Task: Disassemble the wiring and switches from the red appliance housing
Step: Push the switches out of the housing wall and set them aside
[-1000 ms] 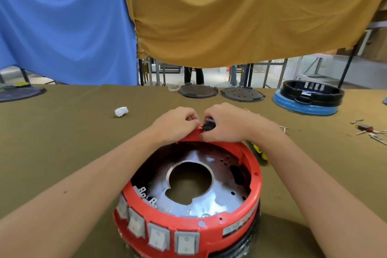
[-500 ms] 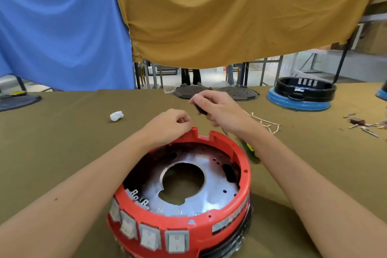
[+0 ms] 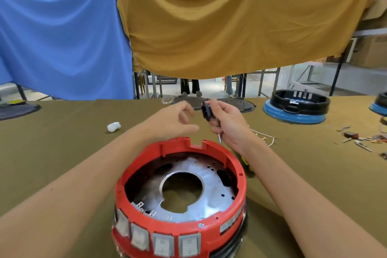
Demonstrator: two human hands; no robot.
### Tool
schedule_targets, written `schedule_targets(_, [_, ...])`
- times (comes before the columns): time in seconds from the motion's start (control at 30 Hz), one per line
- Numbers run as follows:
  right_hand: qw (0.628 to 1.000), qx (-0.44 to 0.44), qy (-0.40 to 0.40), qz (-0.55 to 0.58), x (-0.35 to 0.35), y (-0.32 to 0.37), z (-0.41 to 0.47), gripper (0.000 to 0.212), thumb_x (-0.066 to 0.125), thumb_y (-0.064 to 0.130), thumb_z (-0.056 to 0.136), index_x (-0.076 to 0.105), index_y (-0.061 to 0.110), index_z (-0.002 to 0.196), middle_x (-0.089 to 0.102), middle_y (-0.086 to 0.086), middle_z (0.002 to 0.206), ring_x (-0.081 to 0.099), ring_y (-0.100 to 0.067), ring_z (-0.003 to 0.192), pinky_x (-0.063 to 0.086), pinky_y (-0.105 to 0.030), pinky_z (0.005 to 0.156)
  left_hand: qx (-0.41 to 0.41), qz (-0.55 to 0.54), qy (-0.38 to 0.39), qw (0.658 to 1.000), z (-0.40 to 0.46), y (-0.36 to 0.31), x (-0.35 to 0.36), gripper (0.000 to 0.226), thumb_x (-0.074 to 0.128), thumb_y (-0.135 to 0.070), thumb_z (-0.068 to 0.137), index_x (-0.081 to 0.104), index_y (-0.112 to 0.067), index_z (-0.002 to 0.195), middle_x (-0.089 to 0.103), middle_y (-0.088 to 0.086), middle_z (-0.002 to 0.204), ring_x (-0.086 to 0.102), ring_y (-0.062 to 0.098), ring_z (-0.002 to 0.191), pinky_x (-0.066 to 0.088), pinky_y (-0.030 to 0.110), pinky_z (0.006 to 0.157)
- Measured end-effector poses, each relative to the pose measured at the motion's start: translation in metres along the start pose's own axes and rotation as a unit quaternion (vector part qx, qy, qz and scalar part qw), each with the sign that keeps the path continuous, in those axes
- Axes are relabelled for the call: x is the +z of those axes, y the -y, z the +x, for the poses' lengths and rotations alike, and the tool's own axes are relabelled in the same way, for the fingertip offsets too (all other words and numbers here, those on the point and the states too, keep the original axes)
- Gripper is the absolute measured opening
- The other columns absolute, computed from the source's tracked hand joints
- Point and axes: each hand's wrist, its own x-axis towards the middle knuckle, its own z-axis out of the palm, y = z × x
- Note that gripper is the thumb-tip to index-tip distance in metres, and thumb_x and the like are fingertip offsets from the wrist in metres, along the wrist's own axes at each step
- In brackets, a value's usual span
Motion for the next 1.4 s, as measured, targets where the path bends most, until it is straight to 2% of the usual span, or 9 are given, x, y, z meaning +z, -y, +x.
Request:
schedule_targets(0.1, [0.997, -0.051, -0.006, -0.058, 0.003, 0.001, -0.002, 0.019, 0.058, 0.025, 0.101, 0.071, 0.012, 0.097, 0.052, -0.003, 0.068, 0.036, -0.008, 0.052, 0.029, -0.018, 0.043, 0.052, -0.158, -0.100, 0.981, -0.002, -0.004, 0.019, 0.043, 0.077, -0.042, 0.082, 0.051, -0.036, 0.115, 0.063, -0.008, 0.101, 0.062, 0.001, 0.078, 0.049, 0.028, 0.074])
schedule_targets(0.33, [0.968, -0.149, -0.036, -0.197, 0.013, -0.003, -0.004, 0.014, 0.063, 0.025, 0.098, 0.071, 0.014, 0.093, 0.060, 0.017, 0.057, 0.049, 0.002, 0.048, 0.035, -0.010, 0.048, 0.086, -0.176, -0.153, 0.969, -0.004, 0.002, 0.033, 0.025, 0.074, -0.030, 0.085, 0.060, -0.035, 0.104, 0.066, -0.010, 0.083, 0.068, 0.022, 0.075, 0.054, 0.040, 0.073])
schedule_targets(0.53, [0.936, -0.173, -0.025, -0.305, 0.015, -0.005, -0.006, 0.012, 0.075, 0.032, 0.088, 0.070, 0.026, 0.098, 0.070, 0.006, 0.087, 0.066, -0.015, 0.084, 0.053, -0.034, 0.075, 0.080, -0.150, -0.208, 0.963, -0.005, 0.003, 0.033, 0.021, 0.074, -0.018, 0.083, 0.064, -0.026, 0.099, 0.068, 0.000, 0.081, 0.062, 0.011, 0.070, 0.047, 0.013, 0.061])
schedule_targets(0.67, [0.944, -0.160, -0.029, -0.288, 0.014, -0.003, -0.005, 0.009, 0.070, 0.025, 0.091, 0.069, 0.024, 0.100, 0.067, 0.015, 0.081, 0.060, 0.003, 0.070, 0.042, -0.020, 0.067, 0.089, -0.145, -0.214, 0.962, -0.007, 0.003, 0.033, 0.023, 0.072, -0.016, 0.087, 0.064, -0.023, 0.107, 0.064, 0.001, 0.082, 0.058, 0.011, 0.073, 0.046, 0.013, 0.063])
schedule_targets(0.8, [0.931, -0.163, -0.043, -0.323, 0.008, 0.003, -0.004, 0.007, 0.071, 0.025, 0.091, 0.072, 0.025, 0.097, 0.071, 0.013, 0.091, 0.063, 0.000, 0.089, 0.048, -0.023, 0.078, 0.100, -0.141, -0.230, 0.958, -0.008, 0.003, 0.031, 0.025, 0.068, -0.011, 0.090, 0.067, -0.022, 0.113, 0.062, -0.003, 0.086, 0.055, 0.004, 0.074, 0.045, 0.011, 0.068])
schedule_targets(0.93, [0.932, -0.150, -0.018, -0.329, 0.000, 0.004, -0.004, 0.004, 0.071, 0.022, 0.092, 0.071, 0.020, 0.094, 0.071, 0.013, 0.068, 0.054, 0.004, 0.055, 0.036, -0.008, 0.055, 0.081, -0.156, -0.244, 0.954, -0.008, 0.002, 0.029, 0.023, 0.065, -0.008, 0.092, 0.069, -0.022, 0.109, 0.063, -0.003, 0.087, 0.059, 0.010, 0.081, 0.049, 0.015, 0.074])
schedule_targets(1.13, [0.941, -0.108, -0.069, -0.312, -0.013, 0.011, -0.003, 0.010, 0.070, 0.027, 0.092, 0.072, 0.018, 0.091, 0.076, 0.002, 0.075, 0.068, 0.000, 0.069, 0.049, -0.027, 0.074, 0.013, -0.057, -0.182, 0.982, -0.008, 0.011, 0.030, 0.017, 0.067, -0.020, 0.092, 0.061, -0.027, 0.106, 0.059, -0.005, 0.095, 0.057, 0.004, 0.084, 0.043, 0.018, 0.074])
schedule_targets(1.27, [0.870, -0.070, -0.132, -0.470, -0.042, 0.022, 0.003, 0.013, 0.067, 0.030, 0.095, 0.070, 0.019, 0.089, 0.072, 0.003, 0.079, 0.057, 0.001, 0.062, 0.040, -0.017, 0.059, -0.033, 0.038, -0.057, 0.997, -0.008, 0.014, 0.033, 0.016, 0.057, -0.045, 0.096, 0.065, -0.031, 0.092, 0.065, -0.012, 0.094, 0.062, 0.007, 0.089, 0.051, 0.032, 0.085])
schedule_targets(1.4, [0.766, 0.058, -0.144, -0.624, -0.073, 0.028, 0.005, 0.015, 0.066, 0.029, 0.095, 0.067, 0.014, 0.094, 0.068, -0.003, 0.090, 0.059, -0.012, 0.068, 0.045, -0.026, 0.059, -0.015, 0.061, 0.003, 0.998, -0.008, 0.014, 0.033, 0.024, 0.059, -0.056, 0.091, 0.069, -0.035, 0.091, 0.068, -0.018, 0.093, 0.061, 0.002, 0.089, 0.052, 0.034, 0.086])
